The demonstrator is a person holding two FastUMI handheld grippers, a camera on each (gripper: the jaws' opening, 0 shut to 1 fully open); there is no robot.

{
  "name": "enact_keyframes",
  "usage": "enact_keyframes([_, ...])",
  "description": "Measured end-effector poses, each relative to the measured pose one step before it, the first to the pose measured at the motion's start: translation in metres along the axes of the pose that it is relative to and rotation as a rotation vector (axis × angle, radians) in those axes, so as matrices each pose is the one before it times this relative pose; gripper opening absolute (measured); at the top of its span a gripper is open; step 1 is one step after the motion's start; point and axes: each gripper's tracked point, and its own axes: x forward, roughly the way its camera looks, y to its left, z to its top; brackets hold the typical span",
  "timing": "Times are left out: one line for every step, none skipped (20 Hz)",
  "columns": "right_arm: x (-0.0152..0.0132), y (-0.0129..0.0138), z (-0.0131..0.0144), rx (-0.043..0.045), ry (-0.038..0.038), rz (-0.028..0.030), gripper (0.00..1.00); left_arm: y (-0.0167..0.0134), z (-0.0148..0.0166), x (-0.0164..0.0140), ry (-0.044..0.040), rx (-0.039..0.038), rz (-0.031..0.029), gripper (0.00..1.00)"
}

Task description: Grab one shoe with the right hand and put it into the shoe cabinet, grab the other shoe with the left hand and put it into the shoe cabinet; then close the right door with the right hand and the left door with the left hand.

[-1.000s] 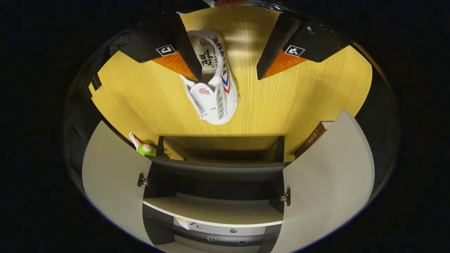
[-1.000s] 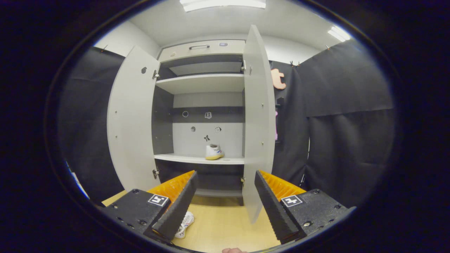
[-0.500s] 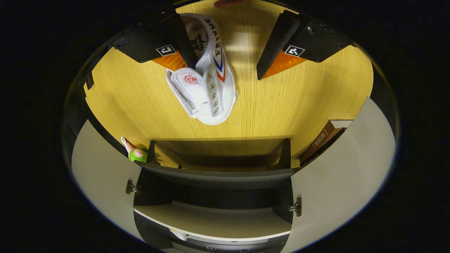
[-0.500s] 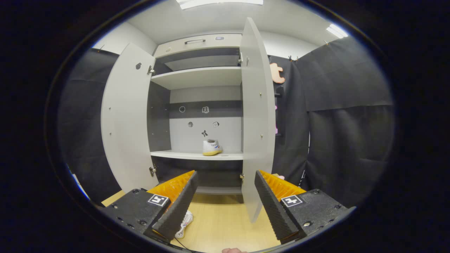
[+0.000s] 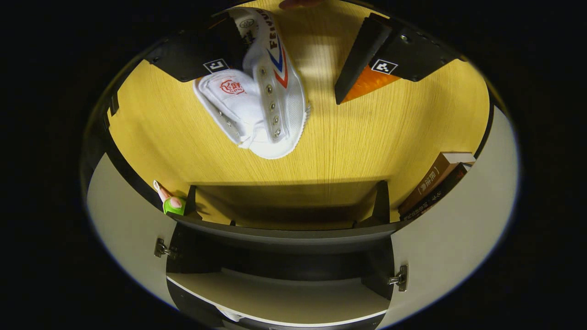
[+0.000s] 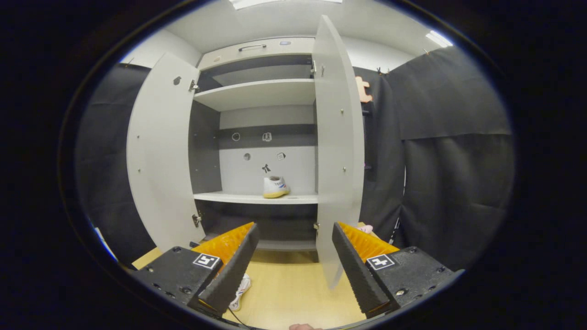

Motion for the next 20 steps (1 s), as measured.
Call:
enact_keyframes([0.00069, 0.00098, -0.00107, -0.00147, 0.00266, 0.00179, 1.00, -0.00033, 0.00008, 0.00098, 0.00118, -0.01101, -0.00613, 0.96])
enact_keyframes([0.00134, 0.00155, -0.00090, 0.00015, 0.00276, 0.00270, 1.00, 0.00166, -0.00002, 0.00121, -0.00047, -0.00727, -0.00456, 1.00])
enact_keyframes([0.00055, 0.00159, -0.00046, 0.00164, 0.00197, 0.00365, 1.00, 0.00092, -0.00053, 0.00001, -0.00426, -0.00013, -0.00296, 0.97])
enact_keyframes([0.00076, 0.00124, -0.00118, 0.00180, 0.00131, 0.00289, 1.00, -0.00009, -0.00035, 0.00061, -0.00499, -0.00103, -0.00380, 0.99])
enact_keyframes([0.00074, 0.00148, -0.00048, 0.00144, 0.00093, 0.00291, 1.00, 0.00095, 0.00042, 0.00055, -0.00434, -0.00401, -0.00109, 0.99])
enact_keyframes([0.00066, 0.00074, -0.00081, -0.00072, 0.00183, 0.00095, 1.00, -0.00065, -0.00043, -0.00006, -0.00147, -0.00441, -0.00178, 0.99])
enact_keyframes([0.00057, 0.00090, -0.00062, -0.00085, 0.00109, 0.00071, 1.00, -0.00085, 0.00074, -0.00034, -0.00263, -0.00223, 0.00129, 0.99])
enact_keyframes([0.00030, 0.00073, -0.00109, -0.00188, 0.00204, 0.00173, 1.00, -0.00046, 0.00004, -0.00024, -0.00332, 0.00126, 0.00081, 0.97])
enact_keyframes([-0.00040, 0.00009, -0.00028, -0.00228, 0.00170, -0.00039, 1.00, -0.00174, 0.00043, 0.00071, -0.00498, 0.00279, -0.00236, 0.96])
enact_keyframes([-0.00020, -0.00019, -0.00097, -0.00234, 0.00122, -0.00097, 1.00, -0.00122, 0.00022, -0.00001, -0.00431, 0.00419, 0.00337, 0.92])
enact_keyframes([-0.00051, -0.00031, -0.00049, -0.00180, 0.00159, -0.00100, 1.00, -0.00084, 0.00030, 0.00059, -0.00319, 0.00260, 0.00212, 0.89])
enact_keyframes([0.00032, -0.00007, -0.00104, -0.00055, 0.00106, -0.00115, 1.00, -0.00292, -0.00087, -0.00074, -0.00147, -0.00205, -0.00227, 0.88])
enact_keyframes([0.00035, -0.00027, -0.00064, 0.00034, 0.00195, -0.00010, 1.00, -0.00009, 0.00029, 0.00086, -0.00126, -0.00067, 0.00256, 0.95])
enact_keyframes([0.00037, -0.00010, -0.00052, 0.00139, 0.00271, 0.00038, 1.00, -0.00084, -0.00031, -0.00015, -0.00111, -0.00165, -0.00460, 0.80])
enact_keyframes([0.00041, -0.00035, -0.00047, 0.00094, 0.00152, 0.00059, 1.00, -0.00256, -0.00074, 0.00061, 0.00024, -0.00749, -0.00604, 0.80])
enact_keyframes([-0.00023, 0.00007, -0.00026, 0.00031, 0.00025, -0.00068, 1.00, -0.00280, 0.00007, -0.00119, -0.00308, -0.00619, -0.00609, 0.75])
enact_keyframes([0.00034, -0.00037, -0.00020, -0.00023, 0.00157, -0.00114, 1.00, -0.00389, -0.00140, 0.00017, -0.00061, -0.00875, -0.00548, 0.63])
enact_keyframes([0.00052, 0.00014, -0.00132, -0.00026, 0.00118, 0.00087, 1.00, 0.00016, 0.00018, 0.00050, -0.00509, -0.00482, 0.00852, 0.72])
enact_keyframes([0.00036, 0.00020, -0.00079, -0.00048, 0.00279, 0.00127, 1.00, -0.00024, -0.00010, 0.00012, -0.00546, -0.00456, 0.00592, 0.59])
enact_keyframes([0.00023, 0.00035, -0.00085, -0.00095, 0.00307, 0.00118, 1.00, 0.00139, -0.00013, -0.00065, -0.00251, -0.00415, 0.00090, 0.59])
